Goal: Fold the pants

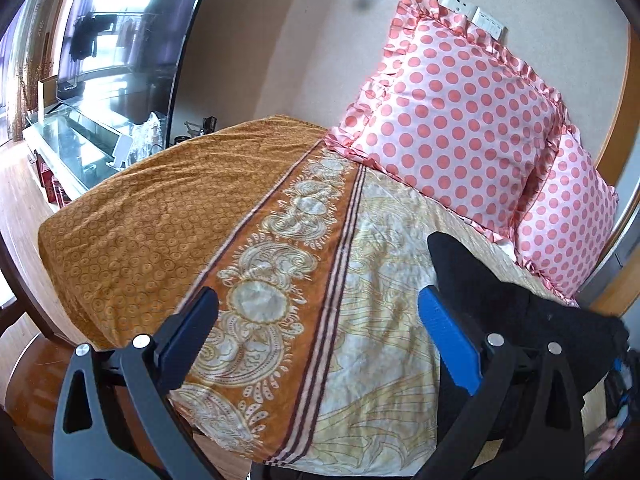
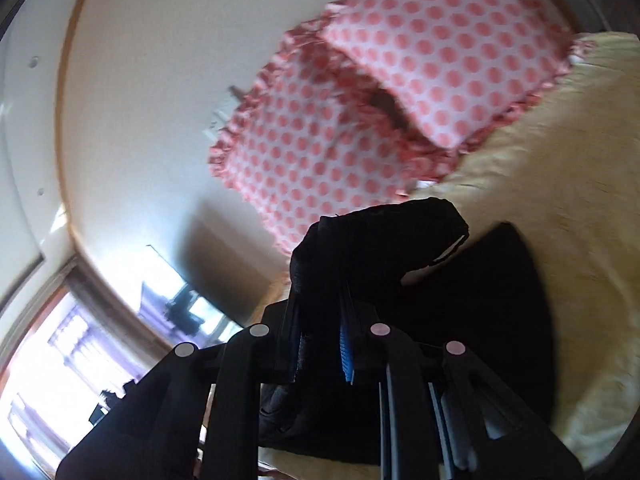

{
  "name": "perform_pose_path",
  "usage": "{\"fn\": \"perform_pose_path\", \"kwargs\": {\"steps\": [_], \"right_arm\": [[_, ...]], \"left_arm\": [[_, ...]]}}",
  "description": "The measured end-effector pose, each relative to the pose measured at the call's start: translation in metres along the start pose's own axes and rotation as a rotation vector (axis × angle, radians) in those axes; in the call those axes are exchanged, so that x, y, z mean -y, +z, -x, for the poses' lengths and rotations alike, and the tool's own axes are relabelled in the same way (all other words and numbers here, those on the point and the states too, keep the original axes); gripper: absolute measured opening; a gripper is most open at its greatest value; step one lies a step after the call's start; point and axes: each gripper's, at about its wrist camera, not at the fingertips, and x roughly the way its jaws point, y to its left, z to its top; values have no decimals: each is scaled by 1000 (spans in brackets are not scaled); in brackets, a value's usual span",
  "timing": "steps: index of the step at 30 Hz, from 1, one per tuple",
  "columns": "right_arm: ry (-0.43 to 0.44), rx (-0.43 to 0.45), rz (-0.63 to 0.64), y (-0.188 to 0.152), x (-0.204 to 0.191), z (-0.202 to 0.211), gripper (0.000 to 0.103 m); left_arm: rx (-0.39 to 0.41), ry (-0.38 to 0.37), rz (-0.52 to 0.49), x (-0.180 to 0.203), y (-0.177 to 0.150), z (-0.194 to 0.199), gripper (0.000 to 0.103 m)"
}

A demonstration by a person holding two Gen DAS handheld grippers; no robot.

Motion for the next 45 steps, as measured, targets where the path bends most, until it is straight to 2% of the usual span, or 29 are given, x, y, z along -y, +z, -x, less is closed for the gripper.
{"fn": "perform_pose_path", "kwargs": {"steps": [1,3,4,8,12,17,19,20,22,23,25,26,28,31,34,36,38,40,43,45], "right_arm": [[-56,-16,-57,-8,23,10,17],[-71,-33,-158,-23,53,17,17],[-73,-35,-170,-29,59,17,16],[-68,-38,-134,-38,49,11,16],[-69,-62,-88,-48,36,22,16],[-120,-95,-41,-61,44,30,17],[-132,-136,12,-59,42,29,18],[-148,-143,53,-57,38,31,24],[-200,-132,168,-53,26,41,28],[-236,-110,219,-49,21,48,39],[-290,-53,298,-39,13,59,52],[-296,-28,326,-31,9,62,52],[-255,-30,352,-16,0,57,52],[-156,-118,417,2,-23,19,52],[-145,-232,456,5,-38,-29,52],[-182,-287,465,2,-35,-52,52],[-256,-362,473,-8,-22,-69,52],[-305,-434,473,-26,-2,-72,52],[-296,-415,498,-35,2,-61,52],[-272,-402,470,-24,-2,-53,52]], "left_arm": [[-7,-11,-9,6,-1,-3,100],[-21,-43,-34,22,-3,-6,100],[-27,-59,-55,32,-4,-7,100],[-21,-99,-157,68,-8,-2,100],[-22,-120,-255,96,-13,2,100],[-68,-161,-370,129,-24,-8,101],[-101,-189,-407,142,-30,-14,101],[-116,-200,-424,148,-33,-17,101],[-127,-205,-454,156,-37,-21,101],[-126,-202,-466,159,-38,-23,101],[-129,-201,-477,164,-38,-27,101],[-135,-206,-477,167,-37,-30,101],[-154,-214,-477,173,-34,-37,101],[-191,-236,-477,184,-34,-49,101],[-237,-230,-493,191,-42,-61,101],[-273,-211,-503,192,-50,-70,101],[-319,-169,-523,189,-60,-81,101],[-352,-149,-540,184,-69,-88,101],[-331,-146,-565,183,-74,-86,101],[-332,-154,-553,183,-70,-83,101]]}}
